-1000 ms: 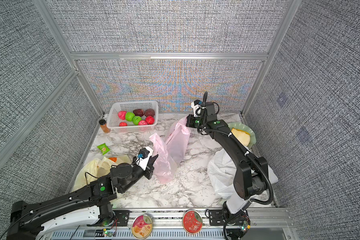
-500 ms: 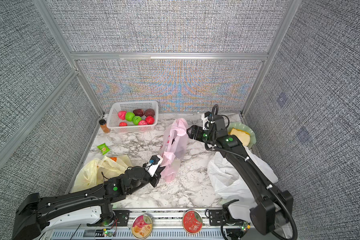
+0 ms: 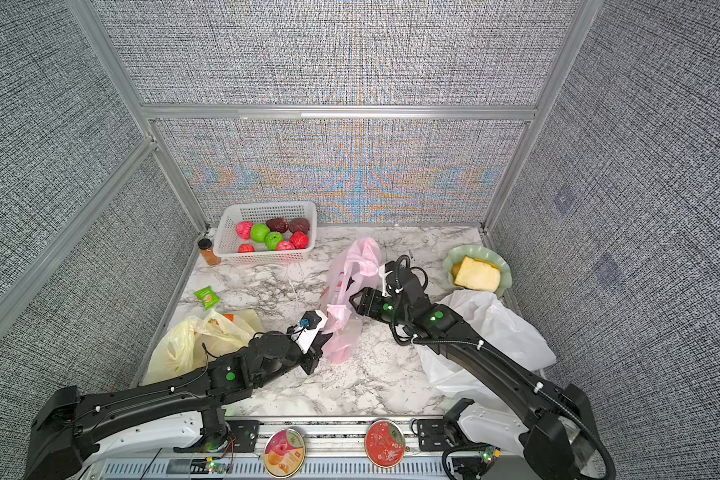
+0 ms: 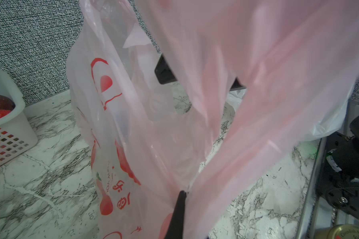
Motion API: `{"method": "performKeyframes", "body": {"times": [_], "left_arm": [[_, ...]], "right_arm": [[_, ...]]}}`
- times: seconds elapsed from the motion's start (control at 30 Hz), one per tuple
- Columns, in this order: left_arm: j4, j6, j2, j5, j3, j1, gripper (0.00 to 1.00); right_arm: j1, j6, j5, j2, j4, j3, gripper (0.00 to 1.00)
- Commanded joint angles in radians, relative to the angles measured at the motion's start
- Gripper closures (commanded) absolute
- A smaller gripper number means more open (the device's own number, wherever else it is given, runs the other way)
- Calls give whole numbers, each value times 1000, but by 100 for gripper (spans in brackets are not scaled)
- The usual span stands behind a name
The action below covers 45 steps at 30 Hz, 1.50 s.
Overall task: Untie the knot of a plastic bag & take out the apple
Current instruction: Untie the plastic bag at the center of the board.
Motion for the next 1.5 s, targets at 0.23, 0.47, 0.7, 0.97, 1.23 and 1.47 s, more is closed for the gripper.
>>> {"method": "performKeyframes", "body": {"times": [0.23, 0.47, 0.7, 0.97, 1.23, 1.47], "left_arm": [[-62, 4, -43, 31, 12, 2, 100], [-99, 20, -18, 23, 19, 2, 91], [-220, 39, -65, -80, 110, 4, 36], [-389, 95, -124, -91, 362, 8, 29], [-416, -6, 98, -23, 641, 9, 42], [-542, -377, 441, -106, 712, 61, 61]], "right_arm": [[9, 25, 44, 133, 151, 58, 84], [14, 69, -1, 133, 250, -13, 78], [35, 20, 62, 92, 198, -35, 100], [58, 8, 73, 39, 217, -103, 100], [91, 7, 62, 24, 229, -135, 100], [112, 25, 106, -44, 228, -194, 100]]}}
